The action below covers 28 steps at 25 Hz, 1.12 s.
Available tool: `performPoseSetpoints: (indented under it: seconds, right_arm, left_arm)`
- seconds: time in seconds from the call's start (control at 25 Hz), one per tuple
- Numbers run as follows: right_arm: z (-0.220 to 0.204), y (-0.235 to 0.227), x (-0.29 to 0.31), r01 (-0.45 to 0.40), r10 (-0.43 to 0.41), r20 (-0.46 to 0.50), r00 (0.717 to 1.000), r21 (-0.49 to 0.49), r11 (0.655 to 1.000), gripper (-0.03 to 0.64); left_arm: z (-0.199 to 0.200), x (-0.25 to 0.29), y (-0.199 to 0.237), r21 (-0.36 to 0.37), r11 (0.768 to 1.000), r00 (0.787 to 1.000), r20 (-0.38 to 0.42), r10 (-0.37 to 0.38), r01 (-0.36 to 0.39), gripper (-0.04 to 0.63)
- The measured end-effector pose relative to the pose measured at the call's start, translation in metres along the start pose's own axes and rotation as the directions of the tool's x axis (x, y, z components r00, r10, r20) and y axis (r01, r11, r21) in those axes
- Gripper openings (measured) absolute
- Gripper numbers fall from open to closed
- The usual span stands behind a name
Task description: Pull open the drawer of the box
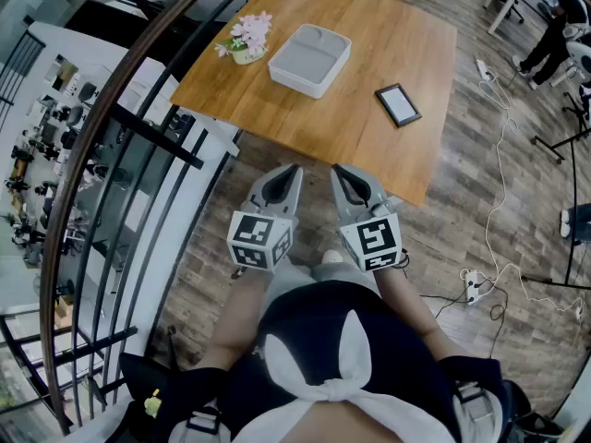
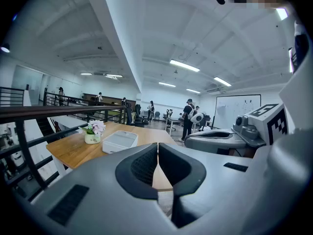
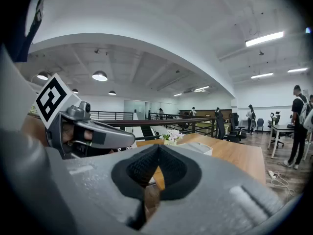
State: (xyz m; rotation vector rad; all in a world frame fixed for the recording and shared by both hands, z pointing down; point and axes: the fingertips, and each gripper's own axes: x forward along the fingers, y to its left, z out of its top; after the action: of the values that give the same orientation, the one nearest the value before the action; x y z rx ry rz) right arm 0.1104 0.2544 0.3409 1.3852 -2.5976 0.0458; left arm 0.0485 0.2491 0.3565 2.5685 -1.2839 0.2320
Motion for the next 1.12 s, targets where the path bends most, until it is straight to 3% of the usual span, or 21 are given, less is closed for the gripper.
performPoseSetpoints:
  seconds: [0.24,0.56,1.12]
  right_arm:
    - [-0.008,-0.005,-0.002,-0.062,0.061,0.034,0.998,0.015,0.998,-0.003]
    - [-0.023,-0.016,0.008,-0.095,0.095,0.007,0.995,0.046,0.994,-0.003]
    - [-0.009,-0.055,0.121,-0.078,0.079,-0.022,0.997,0.044,0.996,-0.003]
  left_arm:
    - [-0.015,0.006,0.007,-0.051,0.996,0.997,0.019,0.077,-0.076,0.023]
    - [-0.023,0.015,0.025,-0.122,0.983,0.99,0.006,0.139,-0.138,0.023]
    - [0.0,0.091,0.112,-0.137,0.988,0.997,-0.016,0.075,-0.076,0.026]
